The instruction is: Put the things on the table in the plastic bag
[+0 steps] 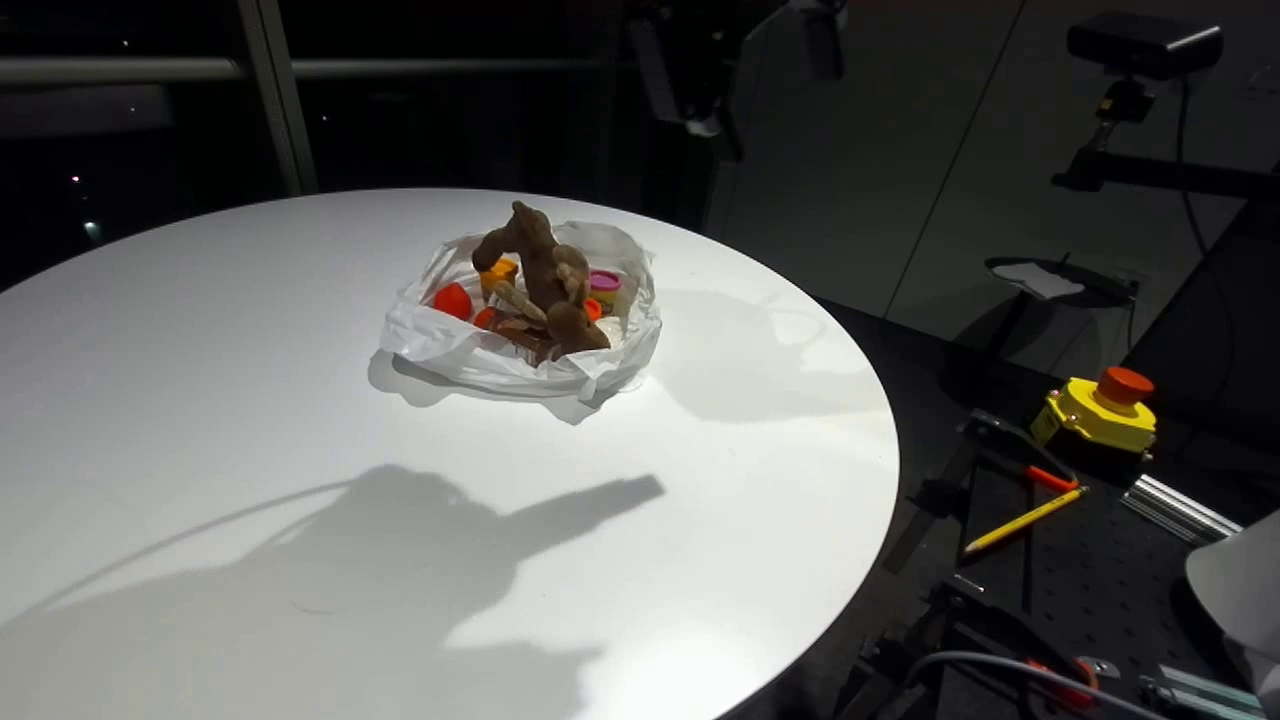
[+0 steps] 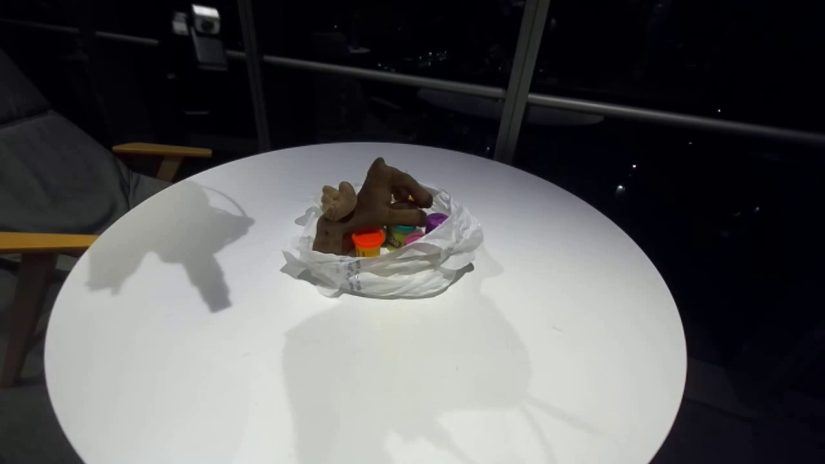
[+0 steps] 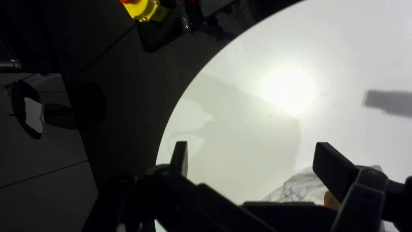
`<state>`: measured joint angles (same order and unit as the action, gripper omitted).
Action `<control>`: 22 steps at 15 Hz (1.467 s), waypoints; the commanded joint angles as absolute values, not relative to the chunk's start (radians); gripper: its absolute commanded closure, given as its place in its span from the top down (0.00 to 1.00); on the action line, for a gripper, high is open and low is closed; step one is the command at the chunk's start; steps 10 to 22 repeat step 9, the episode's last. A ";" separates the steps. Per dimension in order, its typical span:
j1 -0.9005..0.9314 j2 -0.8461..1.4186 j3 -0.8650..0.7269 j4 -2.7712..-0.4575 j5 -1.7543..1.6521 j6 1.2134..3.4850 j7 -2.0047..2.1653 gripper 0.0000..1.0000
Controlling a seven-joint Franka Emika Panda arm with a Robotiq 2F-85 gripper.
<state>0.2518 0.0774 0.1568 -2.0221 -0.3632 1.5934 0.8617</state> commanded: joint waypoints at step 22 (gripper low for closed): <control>0.215 -0.121 0.182 -2.168 -0.318 1.477 0.491 1.00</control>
